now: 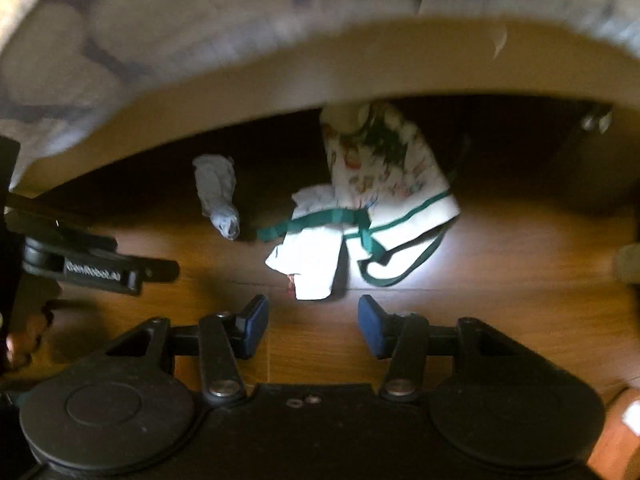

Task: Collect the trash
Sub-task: 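Move both tools under the bed toward the crumpled paper and tissue, then grasp the crumpled grey paper with left tool while right tool grasps the white tissue, then carry the paper with left tool while right tool carries the tissue over the wastebasket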

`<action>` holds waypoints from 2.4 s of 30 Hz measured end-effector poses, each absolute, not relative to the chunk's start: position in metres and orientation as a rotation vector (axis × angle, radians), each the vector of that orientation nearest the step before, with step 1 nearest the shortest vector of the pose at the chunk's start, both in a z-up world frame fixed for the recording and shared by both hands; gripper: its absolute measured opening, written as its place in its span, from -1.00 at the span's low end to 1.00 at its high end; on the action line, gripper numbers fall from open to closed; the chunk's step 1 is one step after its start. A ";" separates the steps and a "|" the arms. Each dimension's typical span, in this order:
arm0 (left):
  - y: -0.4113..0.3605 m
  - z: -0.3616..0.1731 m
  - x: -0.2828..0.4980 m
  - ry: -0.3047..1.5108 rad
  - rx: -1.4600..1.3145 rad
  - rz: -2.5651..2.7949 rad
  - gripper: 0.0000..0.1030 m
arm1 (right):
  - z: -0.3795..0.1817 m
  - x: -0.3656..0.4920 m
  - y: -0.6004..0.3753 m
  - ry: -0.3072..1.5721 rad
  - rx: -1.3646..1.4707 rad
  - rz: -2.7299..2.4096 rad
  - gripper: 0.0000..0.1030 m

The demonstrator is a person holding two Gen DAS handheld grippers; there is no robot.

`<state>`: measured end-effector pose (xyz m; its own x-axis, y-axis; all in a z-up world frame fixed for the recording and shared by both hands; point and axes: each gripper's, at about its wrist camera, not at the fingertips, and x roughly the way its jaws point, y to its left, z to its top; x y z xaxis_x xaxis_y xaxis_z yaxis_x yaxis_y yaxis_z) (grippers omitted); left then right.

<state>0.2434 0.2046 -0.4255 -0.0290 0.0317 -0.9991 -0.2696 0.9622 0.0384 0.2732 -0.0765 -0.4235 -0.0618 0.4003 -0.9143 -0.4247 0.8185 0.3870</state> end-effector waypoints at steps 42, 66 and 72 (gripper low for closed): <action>0.268 -0.533 0.232 1.549 -0.564 0.391 -0.39 | -0.513 0.272 -0.043 1.644 0.000 0.544 -0.95; 0.103 -0.267 0.243 1.412 -0.079 -0.147 -0.39 | -0.269 0.217 -0.170 1.372 0.077 0.509 -0.95; 0.064 -0.192 0.227 1.305 -0.123 -0.143 -0.39 | -0.203 0.194 -0.200 1.246 0.111 0.521 -0.95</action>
